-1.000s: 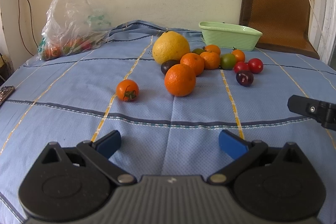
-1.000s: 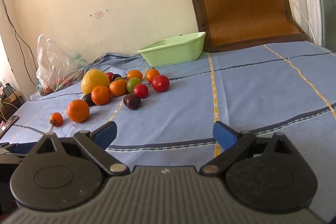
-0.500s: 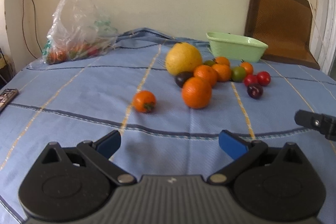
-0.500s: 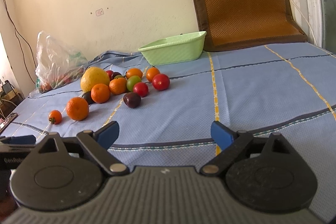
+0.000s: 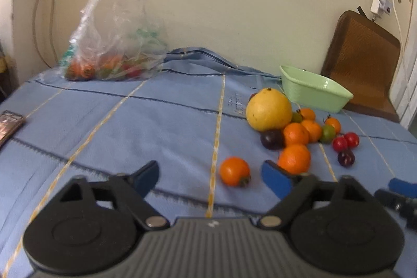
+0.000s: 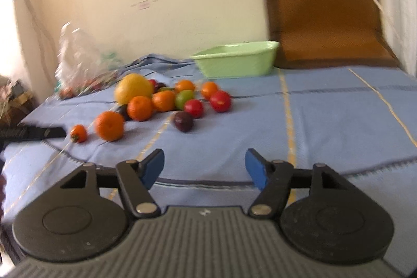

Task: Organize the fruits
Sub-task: 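Grasp the small orange tomato with the left tool while the right tool grasps a mandarin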

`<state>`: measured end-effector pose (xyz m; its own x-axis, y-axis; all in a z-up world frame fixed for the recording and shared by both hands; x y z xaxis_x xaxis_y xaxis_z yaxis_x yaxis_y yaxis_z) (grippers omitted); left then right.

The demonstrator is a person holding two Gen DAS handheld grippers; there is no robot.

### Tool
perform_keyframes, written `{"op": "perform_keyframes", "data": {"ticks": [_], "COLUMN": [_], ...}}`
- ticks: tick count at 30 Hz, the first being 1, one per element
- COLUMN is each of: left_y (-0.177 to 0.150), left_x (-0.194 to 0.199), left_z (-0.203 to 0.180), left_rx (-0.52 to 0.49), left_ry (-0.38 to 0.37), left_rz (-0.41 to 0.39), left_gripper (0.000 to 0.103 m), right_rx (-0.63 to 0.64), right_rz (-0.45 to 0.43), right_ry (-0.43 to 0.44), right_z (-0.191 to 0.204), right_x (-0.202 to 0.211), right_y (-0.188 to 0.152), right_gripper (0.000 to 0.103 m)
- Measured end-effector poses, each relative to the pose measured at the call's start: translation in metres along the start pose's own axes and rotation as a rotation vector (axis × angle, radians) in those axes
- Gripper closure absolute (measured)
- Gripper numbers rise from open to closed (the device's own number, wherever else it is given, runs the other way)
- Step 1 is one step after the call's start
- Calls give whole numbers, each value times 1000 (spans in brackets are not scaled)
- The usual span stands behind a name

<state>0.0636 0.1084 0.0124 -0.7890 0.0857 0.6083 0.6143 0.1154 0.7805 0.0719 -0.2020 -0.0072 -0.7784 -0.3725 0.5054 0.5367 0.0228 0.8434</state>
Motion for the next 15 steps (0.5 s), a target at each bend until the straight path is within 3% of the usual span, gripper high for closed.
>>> {"op": "perform_keyframes", "data": {"ticks": [1,6,12,15], "left_y": [3,8,5,3], "left_x": [-4,-18,-29,-31], "left_z": [1,1,-1,1], "left_rx": [-3,-29,-44,-40], "left_ry": [-22,-114,-143,-147], "left_rz": [16,57,95,95], "left_gripper": [36,49,57,67], "right_rx": [33,205,320,372], "right_rz": [5,30,71,81], "right_ry": [13,96,178,200], "right_z": [6,40,74,87], "right_x": [-2,-17,-46,-56], "right_y": [2,15,31,34], "right_gripper": [34,39,39,39]}}
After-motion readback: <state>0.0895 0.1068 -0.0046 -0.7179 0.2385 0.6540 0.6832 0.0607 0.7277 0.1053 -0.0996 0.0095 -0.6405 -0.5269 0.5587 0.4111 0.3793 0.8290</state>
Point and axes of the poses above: each gripper's, at about its wrist camera, not at the fingertips, and x roughly against the way its jaws point, z to its left, y to its top, the point moved 2 cm from there along -x, roughly the way its jaws point, and after that the axes turned 3 degrees about z, right-handed, at the moved point
